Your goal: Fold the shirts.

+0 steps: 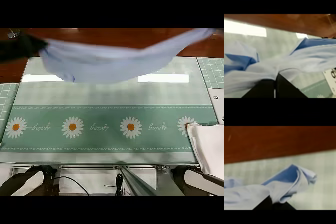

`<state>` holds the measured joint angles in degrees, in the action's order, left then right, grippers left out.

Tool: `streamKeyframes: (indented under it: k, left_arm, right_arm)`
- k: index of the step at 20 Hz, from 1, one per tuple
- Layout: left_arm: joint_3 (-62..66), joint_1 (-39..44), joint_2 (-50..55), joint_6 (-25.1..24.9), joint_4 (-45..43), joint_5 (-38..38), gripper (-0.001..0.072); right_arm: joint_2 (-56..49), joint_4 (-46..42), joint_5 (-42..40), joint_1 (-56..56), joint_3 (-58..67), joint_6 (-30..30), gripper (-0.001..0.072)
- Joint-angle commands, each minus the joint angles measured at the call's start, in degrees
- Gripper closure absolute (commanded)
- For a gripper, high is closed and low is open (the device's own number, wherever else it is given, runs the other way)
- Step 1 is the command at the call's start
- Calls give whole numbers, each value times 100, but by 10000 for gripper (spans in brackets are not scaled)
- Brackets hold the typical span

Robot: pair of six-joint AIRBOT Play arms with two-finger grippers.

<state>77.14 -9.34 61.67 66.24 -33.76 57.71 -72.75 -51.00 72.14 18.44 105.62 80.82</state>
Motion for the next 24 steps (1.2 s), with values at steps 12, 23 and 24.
streamKeyframes:
  k: [12,23,24]
  left_arm:
    - [3510,4,-2966,1537,-4107,1744,690]
    - [345,7,-2767,1805,-4006,1445,689]
    - [-52,7,-2647,1805,-3807,1154,689]
  right_arm:
    - [3639,-1488,1729,-4,1434,734,691]
    - [3727,-1097,2120,-4,-962,789,691]
    - [3724,-981,1873,-4,-1517,695,691]
